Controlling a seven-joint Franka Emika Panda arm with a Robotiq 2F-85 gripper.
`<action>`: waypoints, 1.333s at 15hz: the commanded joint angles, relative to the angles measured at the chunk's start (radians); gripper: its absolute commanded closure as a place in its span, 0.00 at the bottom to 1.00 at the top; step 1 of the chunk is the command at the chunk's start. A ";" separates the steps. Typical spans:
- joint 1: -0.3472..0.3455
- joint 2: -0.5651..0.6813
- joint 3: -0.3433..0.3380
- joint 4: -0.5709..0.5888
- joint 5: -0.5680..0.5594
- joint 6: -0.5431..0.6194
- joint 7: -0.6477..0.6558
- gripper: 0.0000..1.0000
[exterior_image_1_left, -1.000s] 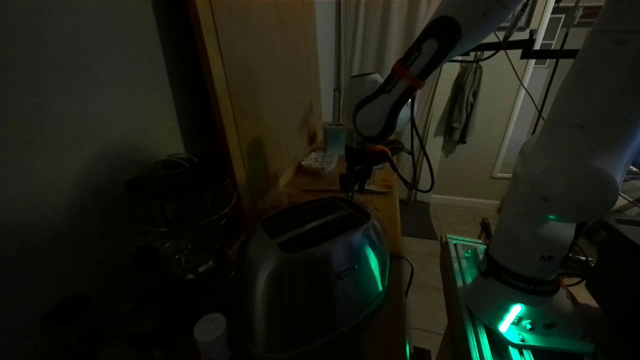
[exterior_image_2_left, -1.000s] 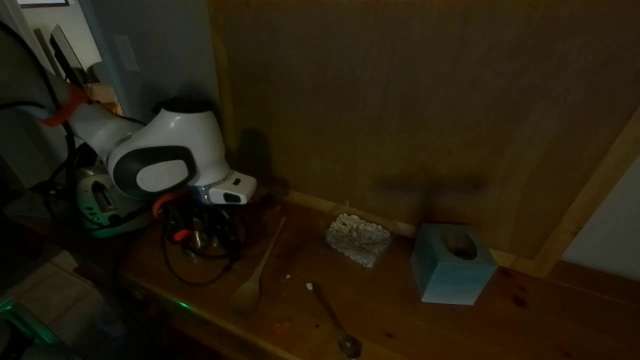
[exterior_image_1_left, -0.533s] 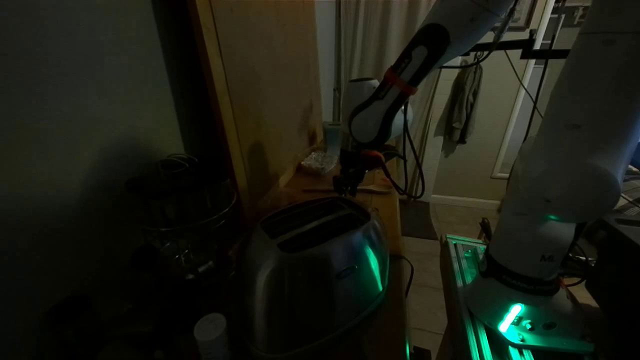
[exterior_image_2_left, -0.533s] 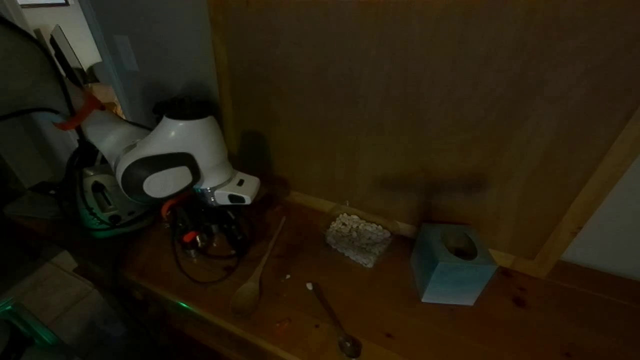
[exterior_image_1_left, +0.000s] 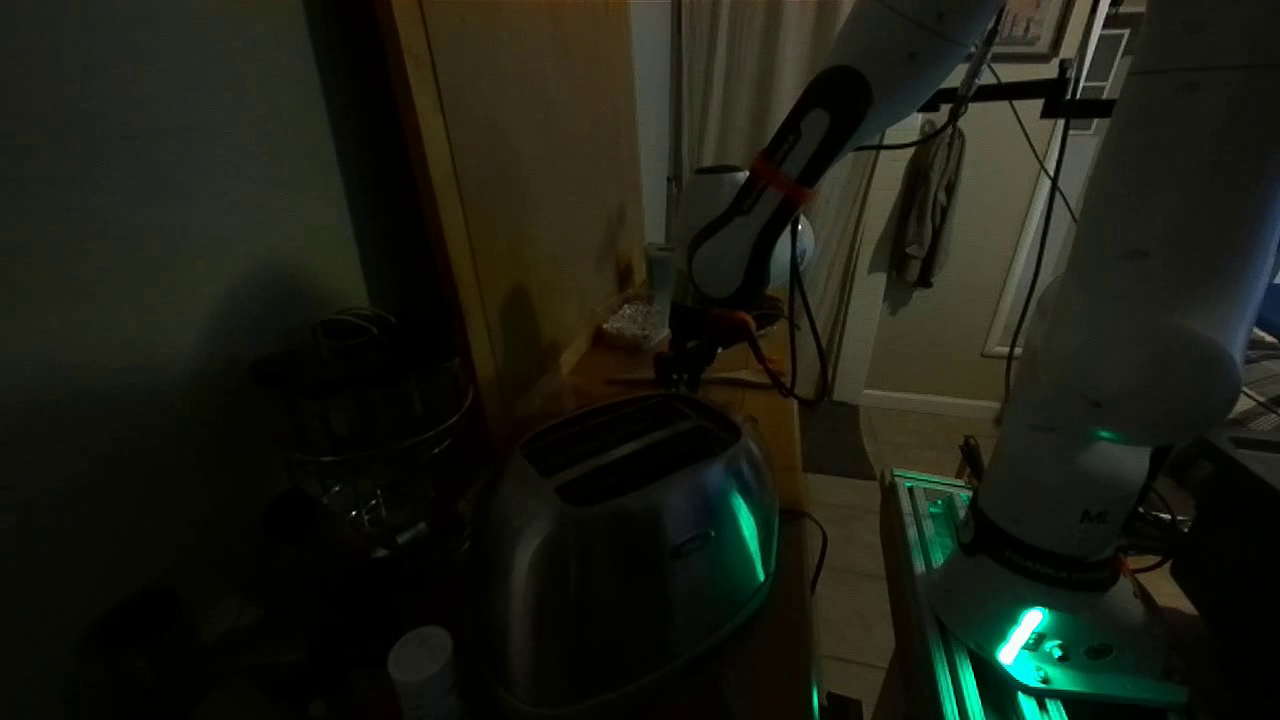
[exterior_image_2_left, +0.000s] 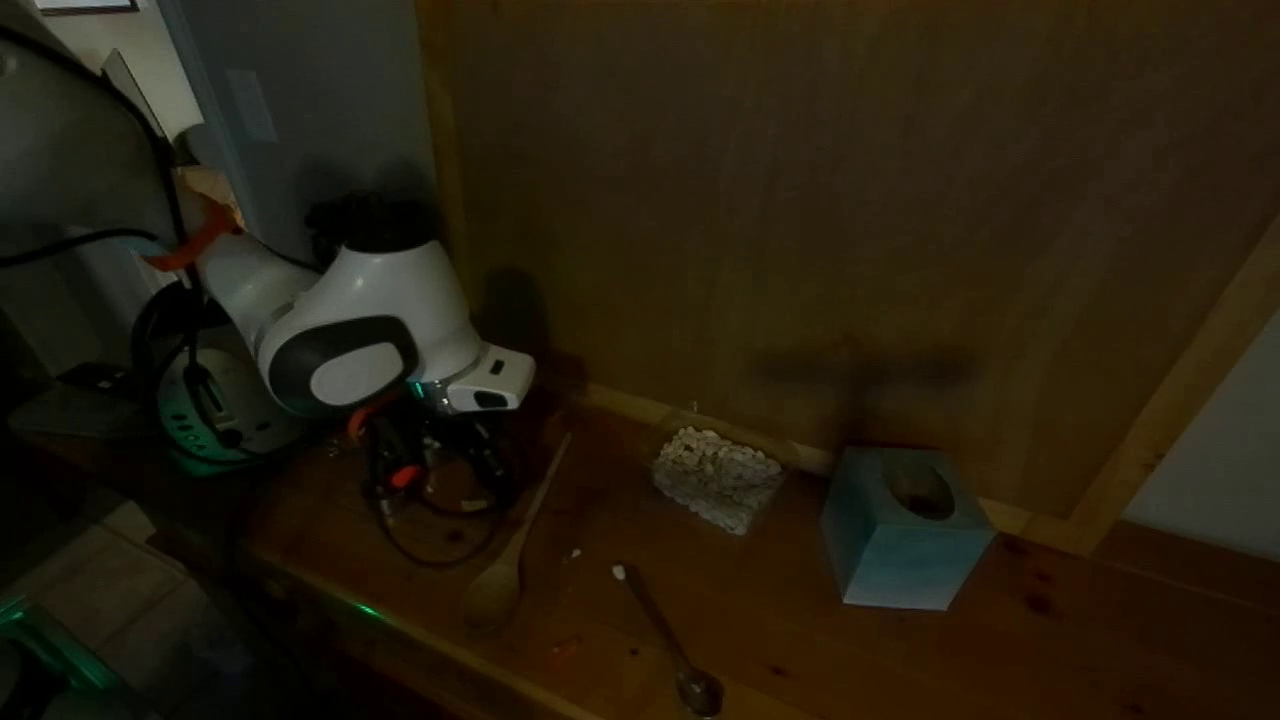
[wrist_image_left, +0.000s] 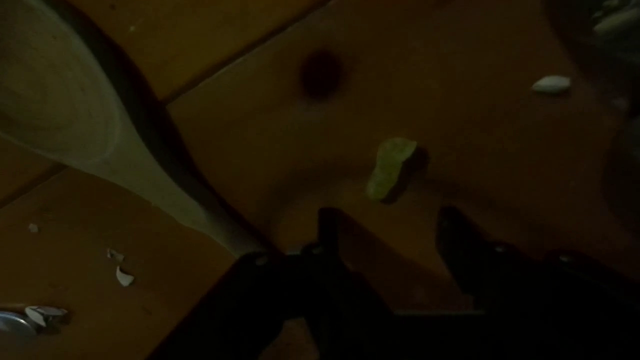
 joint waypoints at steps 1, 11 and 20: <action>0.008 0.037 -0.012 0.033 0.012 0.006 -0.003 0.72; 0.013 0.035 -0.023 0.066 -0.043 -0.121 0.060 0.01; 0.025 0.029 -0.016 0.094 0.000 -0.203 0.043 0.72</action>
